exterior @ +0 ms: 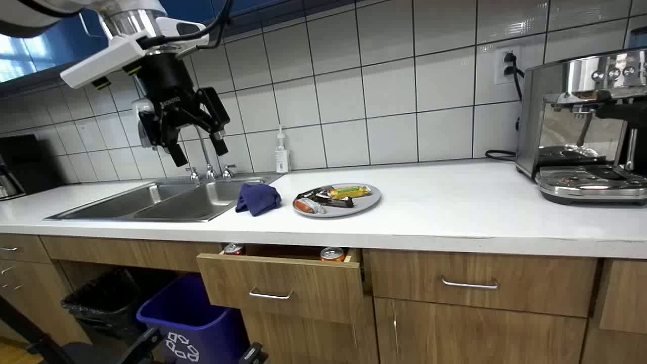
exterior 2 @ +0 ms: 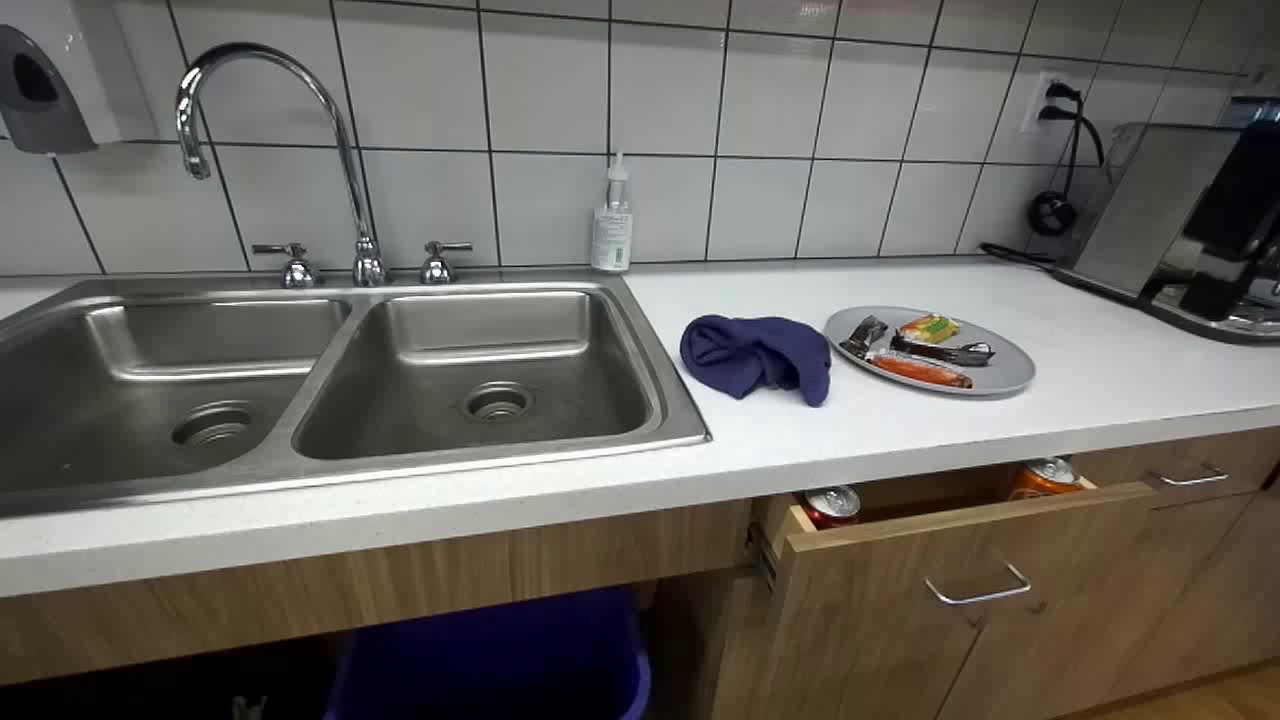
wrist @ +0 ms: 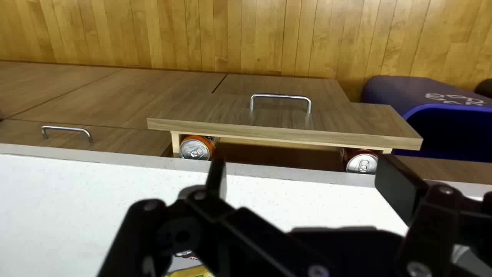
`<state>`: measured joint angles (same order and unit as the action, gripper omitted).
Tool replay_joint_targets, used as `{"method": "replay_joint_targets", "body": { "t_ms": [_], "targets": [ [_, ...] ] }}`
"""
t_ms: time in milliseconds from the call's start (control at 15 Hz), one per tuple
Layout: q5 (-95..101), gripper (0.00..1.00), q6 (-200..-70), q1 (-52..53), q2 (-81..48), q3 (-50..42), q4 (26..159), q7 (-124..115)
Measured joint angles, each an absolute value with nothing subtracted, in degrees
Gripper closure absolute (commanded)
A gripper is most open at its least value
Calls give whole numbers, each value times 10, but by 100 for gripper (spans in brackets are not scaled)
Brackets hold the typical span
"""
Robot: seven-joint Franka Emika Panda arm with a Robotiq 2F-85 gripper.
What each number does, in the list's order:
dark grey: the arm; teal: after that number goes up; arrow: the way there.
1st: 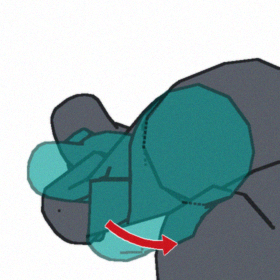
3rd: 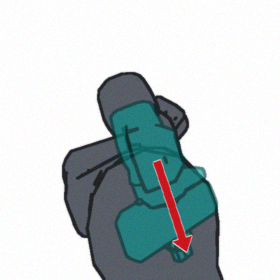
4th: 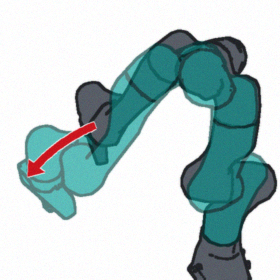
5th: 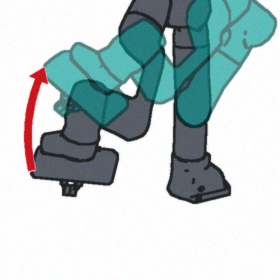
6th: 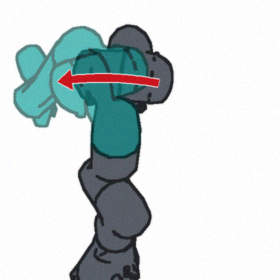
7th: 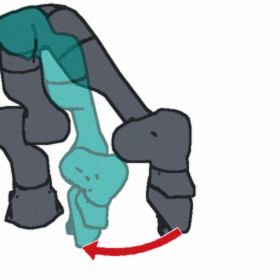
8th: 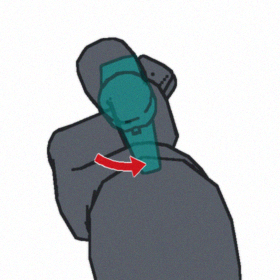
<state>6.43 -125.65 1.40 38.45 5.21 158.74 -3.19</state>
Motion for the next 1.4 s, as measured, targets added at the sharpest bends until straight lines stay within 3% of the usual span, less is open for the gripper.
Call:
{"method": "replay_joint_targets", "body": {
  "t_ms": [867, 1400],
  "targets": [
    [64, 0, -1260, 14, 382, 52, 1587, -32],
    [63, 0, -1350, 14, 344, 52, 1588, -33]
  ]
}}
